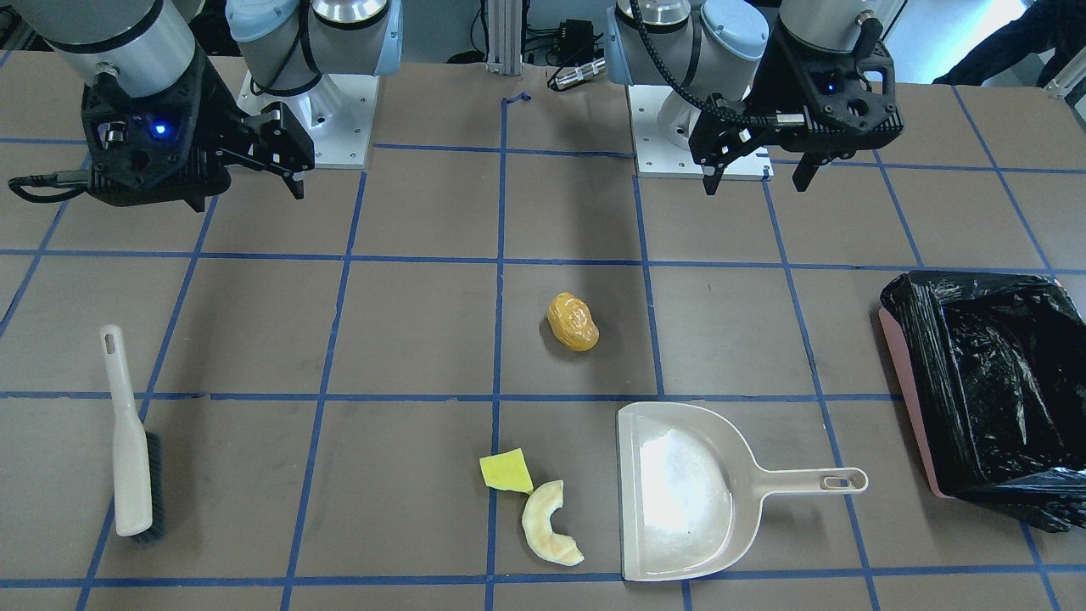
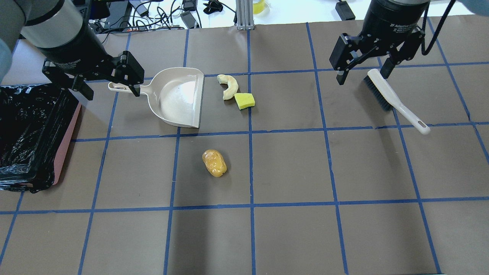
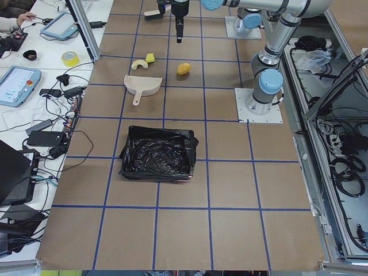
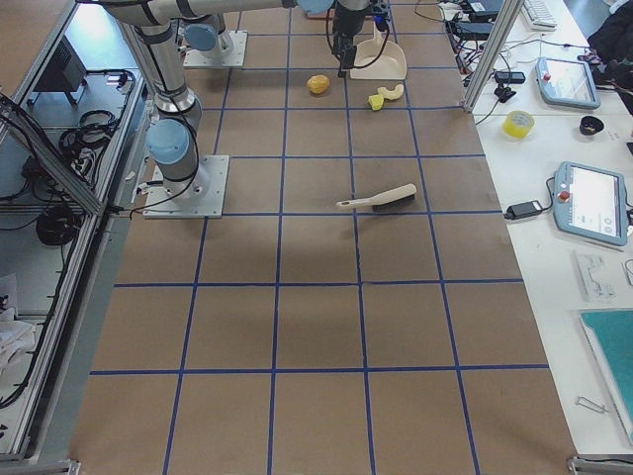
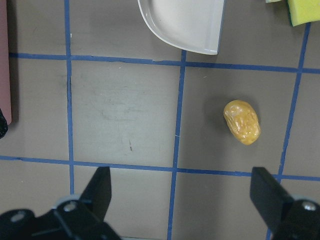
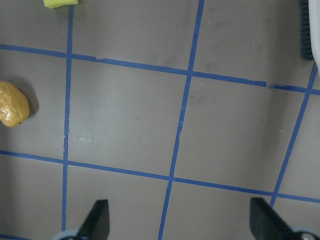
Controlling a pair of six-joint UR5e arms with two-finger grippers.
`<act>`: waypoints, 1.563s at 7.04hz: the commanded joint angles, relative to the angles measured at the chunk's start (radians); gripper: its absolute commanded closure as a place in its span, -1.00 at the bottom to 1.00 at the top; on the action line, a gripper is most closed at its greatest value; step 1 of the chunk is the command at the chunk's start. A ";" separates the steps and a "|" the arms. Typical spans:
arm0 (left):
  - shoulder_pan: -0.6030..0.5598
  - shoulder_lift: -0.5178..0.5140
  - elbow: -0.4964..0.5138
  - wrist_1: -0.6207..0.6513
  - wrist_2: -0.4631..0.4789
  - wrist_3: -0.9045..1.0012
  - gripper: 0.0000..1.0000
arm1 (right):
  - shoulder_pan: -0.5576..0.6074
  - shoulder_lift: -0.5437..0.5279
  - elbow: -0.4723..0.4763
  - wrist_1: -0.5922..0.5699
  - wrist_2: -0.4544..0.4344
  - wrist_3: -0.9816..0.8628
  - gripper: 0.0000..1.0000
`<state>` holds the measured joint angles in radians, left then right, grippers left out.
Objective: Sweep and dump trash into bin
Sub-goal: 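Lower left gripper to dustpan handle while right gripper descends to brush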
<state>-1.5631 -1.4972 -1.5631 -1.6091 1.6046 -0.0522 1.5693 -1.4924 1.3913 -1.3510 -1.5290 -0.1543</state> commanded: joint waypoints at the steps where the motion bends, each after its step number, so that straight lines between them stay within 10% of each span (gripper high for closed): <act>1: 0.000 -0.002 0.000 0.003 0.000 -0.002 -1.00 | 0.000 0.001 0.002 -0.013 0.007 -0.001 -1.00; 6: 0.061 -0.049 0.002 0.144 0.037 0.007 -1.00 | -0.081 0.154 0.005 -0.262 -0.066 -0.341 -1.00; 7: 0.104 -0.073 -0.002 0.147 0.035 -0.182 -1.00 | -0.116 0.194 0.011 -0.264 -0.220 -0.461 -1.00; 11: 0.215 -0.182 -0.113 0.430 0.041 -0.723 -1.00 | -0.351 0.374 0.223 -0.526 -0.292 -0.900 -1.00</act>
<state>-1.3760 -1.6440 -1.6289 -1.2721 1.6426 -0.6426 1.2782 -1.1551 1.5305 -1.7968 -1.8135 -0.9186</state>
